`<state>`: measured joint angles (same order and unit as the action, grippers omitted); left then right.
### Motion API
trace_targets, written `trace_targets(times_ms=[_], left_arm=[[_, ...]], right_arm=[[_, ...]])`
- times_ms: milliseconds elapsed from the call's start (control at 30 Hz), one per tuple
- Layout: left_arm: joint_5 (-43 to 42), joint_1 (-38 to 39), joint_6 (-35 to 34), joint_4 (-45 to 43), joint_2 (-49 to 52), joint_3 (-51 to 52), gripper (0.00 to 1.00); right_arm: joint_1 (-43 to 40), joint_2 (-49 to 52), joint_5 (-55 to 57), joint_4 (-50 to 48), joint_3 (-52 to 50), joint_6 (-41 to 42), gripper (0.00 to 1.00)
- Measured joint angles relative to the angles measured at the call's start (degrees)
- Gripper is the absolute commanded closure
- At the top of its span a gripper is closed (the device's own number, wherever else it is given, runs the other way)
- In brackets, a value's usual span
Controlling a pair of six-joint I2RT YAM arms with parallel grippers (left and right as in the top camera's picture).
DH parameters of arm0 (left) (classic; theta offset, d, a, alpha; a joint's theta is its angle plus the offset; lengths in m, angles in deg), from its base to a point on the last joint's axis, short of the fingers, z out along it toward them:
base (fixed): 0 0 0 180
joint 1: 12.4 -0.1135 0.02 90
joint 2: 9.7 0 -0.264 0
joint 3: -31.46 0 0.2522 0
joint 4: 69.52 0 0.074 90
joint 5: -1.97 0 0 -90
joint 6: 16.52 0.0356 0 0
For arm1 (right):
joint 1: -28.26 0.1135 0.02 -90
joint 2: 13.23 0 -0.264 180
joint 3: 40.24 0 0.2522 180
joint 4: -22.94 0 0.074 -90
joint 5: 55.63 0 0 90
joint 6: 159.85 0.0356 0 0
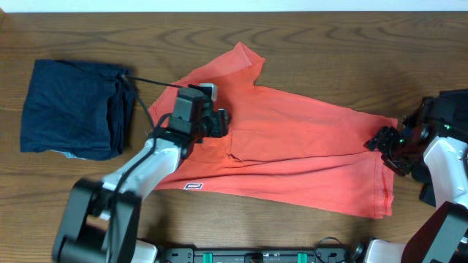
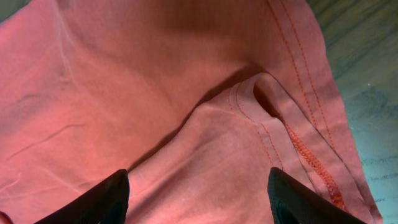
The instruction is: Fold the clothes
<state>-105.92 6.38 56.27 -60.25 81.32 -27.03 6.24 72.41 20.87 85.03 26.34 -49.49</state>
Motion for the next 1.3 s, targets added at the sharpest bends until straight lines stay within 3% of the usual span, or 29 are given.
trace_targets(times_ms=[67, 100, 300, 567, 733, 867, 933, 1033, 1133, 1300], left_arm=[[1.22, -0.7, 0.33, 4.5, -3.52, -0.15, 0.88], [2.56, -1.16, 0.37, 7.45, -5.35, -0.37, 0.94], [7.45, -2.27, 0.72, 17.46, -6.4, -0.52, 0.94], [5.31, -0.28, 0.72, 10.82, 5.14, -0.39, 0.93], [0.81, 0.66, 0.94, 7.19, 7.19, -0.28, 0.83], [0.33, 0.59, 2.03, 11.34, 5.92, -0.46, 0.73], [1.11, 0.07, 3.04, 15.93, 3.67, -0.98, 0.6], [1.79, -1.2, 4.11, 22.77, -1.51, -3.04, 0.5], [2.05, -2.45, 5.46, 25.27, -8.09, -5.68, 0.31], [2.23, -4.63, 8.17, 20.74, -19.02, -9.18, 0.28]], right_arm=[[0.0, 0.0, 0.0, -0.07, 0.0, 0.0, 0.3], [0.0, 0.0, -0.02, -0.09, 0.0, 0.0, 0.3], [0.0, 0.0, 0.0, -1.38, 0.0, 0.0, 0.3], [0.0, 0.0, -0.02, -2.12, 0.0, 0.0, 0.3], [0.0, 0.0, -0.96, -2.38, 0.0, -0.07, 0.31], [0.0, 0.0, -2.95, -4.07, 0.0, -1.18, 0.31], [0.0, 0.0, -4.11, -4.96, 0.0, -1.77, 0.31], [0.0, 0.0, -6.34, -6.84, 0.26, -3.61, 0.31], [0.0, 0.0, -10.71, -8.55, 2.67, -6.51, 0.31], [0.07, 0.0, -15.78, -9.2, 11.37, -10.29, 0.31]])
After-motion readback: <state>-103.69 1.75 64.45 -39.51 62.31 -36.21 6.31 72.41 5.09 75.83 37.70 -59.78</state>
